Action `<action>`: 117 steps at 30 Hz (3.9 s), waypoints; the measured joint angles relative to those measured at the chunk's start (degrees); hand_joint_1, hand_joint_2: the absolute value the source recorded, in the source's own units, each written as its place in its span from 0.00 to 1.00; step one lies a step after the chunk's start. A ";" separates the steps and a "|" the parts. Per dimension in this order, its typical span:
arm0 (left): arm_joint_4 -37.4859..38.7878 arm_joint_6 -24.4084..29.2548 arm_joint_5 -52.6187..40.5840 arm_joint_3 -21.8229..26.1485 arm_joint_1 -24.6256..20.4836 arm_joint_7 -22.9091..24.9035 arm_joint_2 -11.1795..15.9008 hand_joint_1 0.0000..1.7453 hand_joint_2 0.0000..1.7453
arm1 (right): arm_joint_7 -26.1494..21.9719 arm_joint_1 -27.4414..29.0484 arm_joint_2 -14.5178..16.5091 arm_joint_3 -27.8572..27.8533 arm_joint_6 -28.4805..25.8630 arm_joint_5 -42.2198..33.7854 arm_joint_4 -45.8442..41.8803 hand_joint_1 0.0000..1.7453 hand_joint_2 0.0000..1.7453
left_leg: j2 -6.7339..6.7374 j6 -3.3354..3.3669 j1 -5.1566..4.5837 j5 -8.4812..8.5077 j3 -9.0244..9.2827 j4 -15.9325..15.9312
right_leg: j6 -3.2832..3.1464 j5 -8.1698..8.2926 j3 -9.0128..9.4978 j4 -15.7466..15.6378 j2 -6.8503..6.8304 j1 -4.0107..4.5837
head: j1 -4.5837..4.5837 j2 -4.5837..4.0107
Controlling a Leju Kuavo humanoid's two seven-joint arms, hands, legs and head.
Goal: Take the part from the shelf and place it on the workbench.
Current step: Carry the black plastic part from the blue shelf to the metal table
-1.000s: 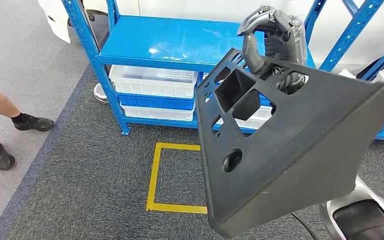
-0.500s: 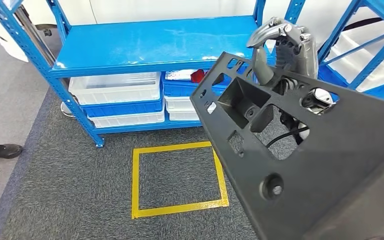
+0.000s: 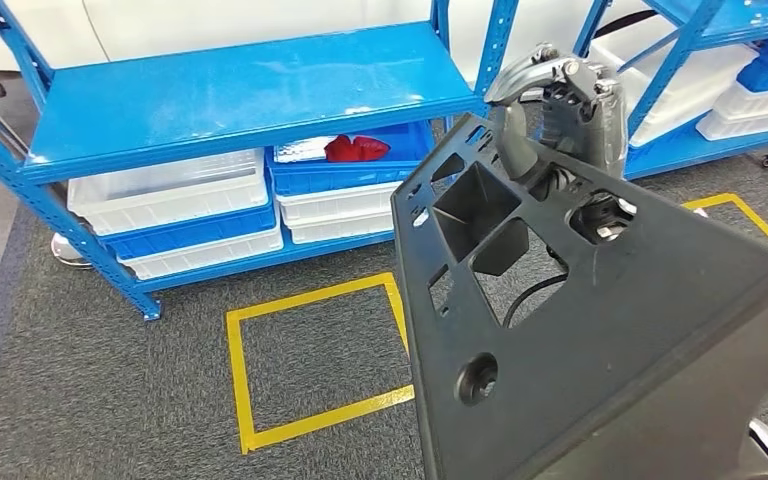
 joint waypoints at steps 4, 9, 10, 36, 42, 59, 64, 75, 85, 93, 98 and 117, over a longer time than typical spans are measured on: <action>0.00 -0.31 -0.99 -0.42 -0.05 0.53 -0.39 0.00 1.00 | -1.56 1.50 0.09 -0.70 -0.70 -0.80 -0.09 1.00 1.00 | 2.15 -1.06 -0.23 -0.79 0.10 0.88 | -0.74 3.58 6.22 -11.86 -4.38 0.56 | 0.00 0.00; 0.00 -0.56 -1.57 -0.88 -0.18 0.62 -0.77 0.00 1.00 | -2.60 3.48 0.13 -2.50 0.67 -2.44 -0.63 1.00 1.00 | 1.34 -2.47 0.17 -3.66 -0.80 4.15 | -2.76 4.25 5.91 -12.34 -0.95 0.55 | -0.01 0.00; 0.00 -0.68 -1.66 -0.98 -0.13 0.64 -0.80 0.00 1.00 | -2.88 3.96 0.12 -3.17 1.90 -3.36 -0.80 1.00 1.00 | -0.24 -2.62 0.31 -5.66 -2.17 7.44 | -3.02 4.36 5.90 -12.40 -0.33 0.54 | -0.01 0.00; 0.03 -2.50 -0.35 -0.54 0.33 2.03 -2.17 0.00 1.00 | -3.61 7.87 7.31 -17.13 15.26 -7.21 -1.14 1.00 1.00 | 4.06 -1.17 -0.42 -1.98 0.72 1.15 | -1.70 3.50 5.54 -11.70 -3.95 1.44 | 0.03 0.00; 0.03 -1.82 -0.10 0.01 0.44 2.75 -1.96 0.00 1.00 | -5.08 8.19 7.34 -19.30 19.84 -9.91 0.02 1.00 1.00 | -1.52 -2.54 0.19 -8.37 -3.65 11.82 | -3.47 4.10 5.39 -12.03 0.34 0.90 | 0.02 0.00; -0.13 0.63 0.64 1.92 0.96 3.36 1.58 0.00 1.00 | -10.59 8.91 11.65 -32.50 26.40 -9.47 8.74 1.00 1.00 | -0.70 0.21 0.37 -1.00 0.11 0.62 | 0.17 -2.90 -2.89 3.53 0.93 0.40 | 0.03 0.00; -0.15 0.48 0.44 2.20 0.90 2.59 2.24 0.00 1.00 | -10.77 8.28 16.84 -35.92 26.31 -8.96 10.05 1.00 1.00 | 3.21 -0.66 0.19 -1.83 0.35 1.23 | 0.27 2.99 3.18 -7.60 -2.62 0.27 | 0.03 0.00; -0.17 0.47 -0.81 2.57 1.06 1.45 4.30 0.00 1.00 | -11.01 8.35 20.31 -41.36 23.54 -5.30 11.53 1.00 1.00 | -1.78 -2.79 0.49 -10.00 -6.83 18.39 | -3.38 4.23 4.67 -11.61 3.41 0.64 | 0.01 0.00; -0.20 0.44 -1.31 2.56 0.16 0.71 5.85 0.00 1.00 | -11.03 18.58 19.23 -33.91 7.90 2.08 -0.05 1.00 1.00 | -4.37 -0.56 0.53 -1.31 0.27 0.81 | -1.43 3.50 3.91 -10.46 6.54 0.85 | 0.02 0.00; -0.20 0.20 -2.19 2.50 0.44 1.79 5.51 0.00 1.00 | -11.02 21.11 21.11 -29.57 3.81 1.45 -4.94 1.00 1.00 | 1.35 -0.50 0.60 -1.60 0.68 0.53 | -0.12 0.75 0.63 -2.38 -0.51 0.14 | 0.03 0.00; -0.17 -0.05 -2.39 2.45 0.13 1.76 4.58 0.00 1.00 | -10.70 21.32 21.02 -26.67 2.15 4.38 -7.67 1.00 1.00 | 4.04 -2.03 0.04 -2.39 1.39 0.72 | -1.75 3.28 5.18 -11.66 -2.34 1.09 | 0.03 0.00; -0.16 0.44 -2.00 2.54 0.18 3.26 2.18 0.00 1.00 | -8.21 20.59 18.98 -18.23 0.30 5.64 -8.03 1.00 1.00 | -3.48 -0.39 1.04 -1.62 0.45 0.91 | -0.67 1.62 2.48 -7.40 4.19 0.85 | 0.03 0.00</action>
